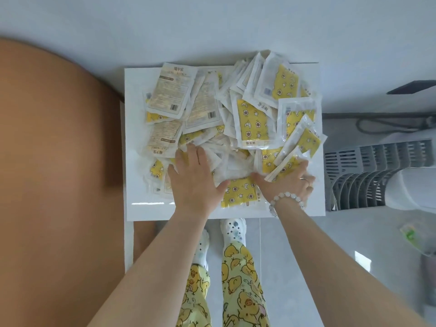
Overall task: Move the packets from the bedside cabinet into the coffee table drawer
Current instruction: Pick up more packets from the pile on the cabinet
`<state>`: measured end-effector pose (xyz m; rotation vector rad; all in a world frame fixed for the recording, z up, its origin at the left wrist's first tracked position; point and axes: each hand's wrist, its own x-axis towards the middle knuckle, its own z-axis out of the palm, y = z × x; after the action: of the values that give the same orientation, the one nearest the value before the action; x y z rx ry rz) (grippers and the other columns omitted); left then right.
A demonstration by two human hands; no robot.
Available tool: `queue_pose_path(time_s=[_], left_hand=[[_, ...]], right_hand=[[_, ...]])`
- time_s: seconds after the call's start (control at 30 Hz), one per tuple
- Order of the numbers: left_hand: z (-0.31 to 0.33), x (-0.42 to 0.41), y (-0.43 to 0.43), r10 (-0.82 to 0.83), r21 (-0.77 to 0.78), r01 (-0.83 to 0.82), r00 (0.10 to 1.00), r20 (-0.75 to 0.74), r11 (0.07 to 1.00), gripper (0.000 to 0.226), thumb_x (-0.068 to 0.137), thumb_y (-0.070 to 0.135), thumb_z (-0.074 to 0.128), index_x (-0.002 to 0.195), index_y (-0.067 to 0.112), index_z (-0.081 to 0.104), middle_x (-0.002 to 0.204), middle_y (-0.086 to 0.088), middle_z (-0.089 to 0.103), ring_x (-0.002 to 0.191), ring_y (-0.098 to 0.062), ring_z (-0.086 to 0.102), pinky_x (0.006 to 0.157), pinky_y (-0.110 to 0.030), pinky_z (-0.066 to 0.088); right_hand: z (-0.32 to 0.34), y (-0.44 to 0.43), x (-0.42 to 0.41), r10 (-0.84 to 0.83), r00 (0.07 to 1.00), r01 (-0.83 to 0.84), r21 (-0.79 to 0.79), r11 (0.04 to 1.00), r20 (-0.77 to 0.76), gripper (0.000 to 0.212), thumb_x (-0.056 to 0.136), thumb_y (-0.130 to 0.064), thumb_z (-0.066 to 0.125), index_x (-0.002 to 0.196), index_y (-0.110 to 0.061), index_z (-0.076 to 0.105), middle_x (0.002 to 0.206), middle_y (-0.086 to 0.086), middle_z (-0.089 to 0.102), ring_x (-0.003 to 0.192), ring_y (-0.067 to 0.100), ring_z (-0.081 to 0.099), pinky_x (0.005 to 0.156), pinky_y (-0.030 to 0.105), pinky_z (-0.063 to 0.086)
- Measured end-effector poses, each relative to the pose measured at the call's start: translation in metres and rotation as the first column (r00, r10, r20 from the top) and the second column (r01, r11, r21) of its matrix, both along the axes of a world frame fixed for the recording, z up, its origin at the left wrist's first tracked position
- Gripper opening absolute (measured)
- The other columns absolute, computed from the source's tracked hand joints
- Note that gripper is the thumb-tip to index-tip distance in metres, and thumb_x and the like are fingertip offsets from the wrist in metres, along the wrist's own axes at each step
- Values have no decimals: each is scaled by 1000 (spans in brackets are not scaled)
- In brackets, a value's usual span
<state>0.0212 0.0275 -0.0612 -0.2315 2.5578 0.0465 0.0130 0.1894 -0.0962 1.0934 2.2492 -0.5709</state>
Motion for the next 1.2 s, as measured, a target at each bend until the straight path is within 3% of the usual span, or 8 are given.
queue_pose_path(time_s=[0.13, 0.3, 0.43, 0.57, 0.8, 0.93, 1.07, 1.2], left_hand=[[-9, -2, 0, 31, 2, -31, 999, -16, 1000, 89, 81, 63, 55, 143, 9, 20, 154, -9, 13, 143, -43, 8, 115, -51, 17], [-15, 1, 4, 116, 69, -113, 992, -54, 991, 77, 86, 54, 56, 142, 11, 25, 155, -19, 10, 143, -41, 10, 113, -43, 28], [-13, 4, 4, 146, 134, -138, 988, -55, 981, 69, 91, 50, 50, 144, 14, 24, 156, -19, 7, 144, -39, 7, 114, -39, 25], [-7, 6, 0, 131, 203, -113, 988, -80, 973, 56, 93, 42, 52, 139, 16, 34, 153, -12, 17, 143, -36, 15, 102, -38, 45], [1, 10, 0, 93, 254, -70, 992, -80, 965, 54, 91, 18, 57, 139, 18, 32, 150, -6, 19, 140, -30, 24, 91, -32, 50], [5, 8, -2, 129, 290, -88, 983, -127, 953, 49, 90, 18, 54, 136, 17, 36, 143, -7, 27, 124, -27, 43, 84, -30, 48], [9, 11, -3, 163, 324, -108, 975, -149, 940, 49, 90, 18, 54, 136, 18, 37, 139, -7, 32, 114, -26, 47, 82, -30, 47], [8, 15, 3, 101, 271, -72, 991, -93, 960, 65, 90, 20, 58, 144, 14, 23, 149, -11, 20, 127, -28, 40, 93, -29, 44]], right_hand=[[-1, 1, 0, 24, 1000, -24, 22, 999, 5, 122, 59, -58, 78, 148, -24, 2, 150, 18, 23, 135, 36, 26, 96, 46, 42], [5, 9, 6, 134, 991, -134, 41, 990, -13, 110, 67, -61, 69, 149, -23, 5, 145, 15, 29, 129, 36, 33, 95, 42, 41], [11, 14, 13, 169, 985, -169, 7, 986, -38, 93, 81, -49, 60, 151, -25, 4, 152, 12, 21, 135, 35, 27, 103, 42, 34], [13, 10, 16, 187, 981, -188, -26, 982, -45, 85, 87, -41, 54, 151, -25, 1, 154, 12, 15, 137, 36, 23, 107, 43, 30], [15, 2, 22, 84, 986, -97, -89, 991, -145, 72, 93, -22, 46, 152, -26, 5, 158, 12, 8, 139, 34, 23, 110, 41, 26], [12, 3, 27, -11, 977, -16, -122, 992, -214, 70, 91, -15, 44, 152, -24, 11, 152, 9, 21, 129, 34, 39, 105, 45, 37], [9, -1, 27, -117, 960, 88, -122, 989, -254, 65, 92, -20, 49, 150, -22, 18, 145, 12, 31, 124, 34, 43, 101, 44, 39], [2, -7, 21, -183, 946, 164, -91, 982, -269, 74, 86, -44, 60, 147, -21, 24, 141, 14, 34, 127, 33, 40, 101, 41, 37]])
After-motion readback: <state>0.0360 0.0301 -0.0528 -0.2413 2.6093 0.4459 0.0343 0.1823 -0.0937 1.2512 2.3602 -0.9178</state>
